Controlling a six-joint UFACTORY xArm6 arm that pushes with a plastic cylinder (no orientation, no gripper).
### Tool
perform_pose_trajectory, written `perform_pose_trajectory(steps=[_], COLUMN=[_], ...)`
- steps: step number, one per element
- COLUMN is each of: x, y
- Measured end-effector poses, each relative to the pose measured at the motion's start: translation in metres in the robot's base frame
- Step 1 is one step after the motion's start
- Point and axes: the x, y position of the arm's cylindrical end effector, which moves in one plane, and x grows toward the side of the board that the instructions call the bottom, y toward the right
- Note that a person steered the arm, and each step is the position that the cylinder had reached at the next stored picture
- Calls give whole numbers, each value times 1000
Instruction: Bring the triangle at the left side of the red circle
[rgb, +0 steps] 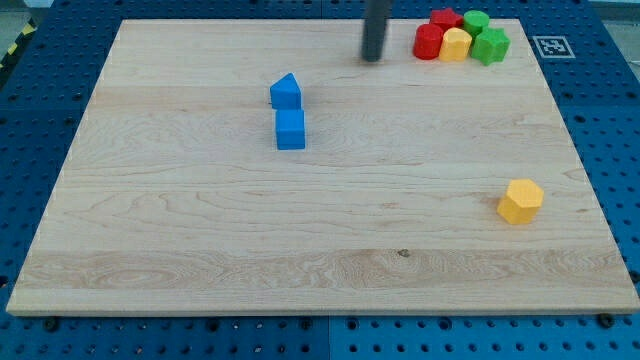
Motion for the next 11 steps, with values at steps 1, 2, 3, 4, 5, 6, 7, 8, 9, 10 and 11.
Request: perform_pose_trajectory(steps=[1, 2, 3, 4, 5, 6, 7, 8, 9, 10, 11], x=[7, 67, 106, 104, 96, 79, 63, 59, 44, 38, 34], y=[-78, -132, -146, -115, -76, -47, -37, -61, -86, -71, -46])
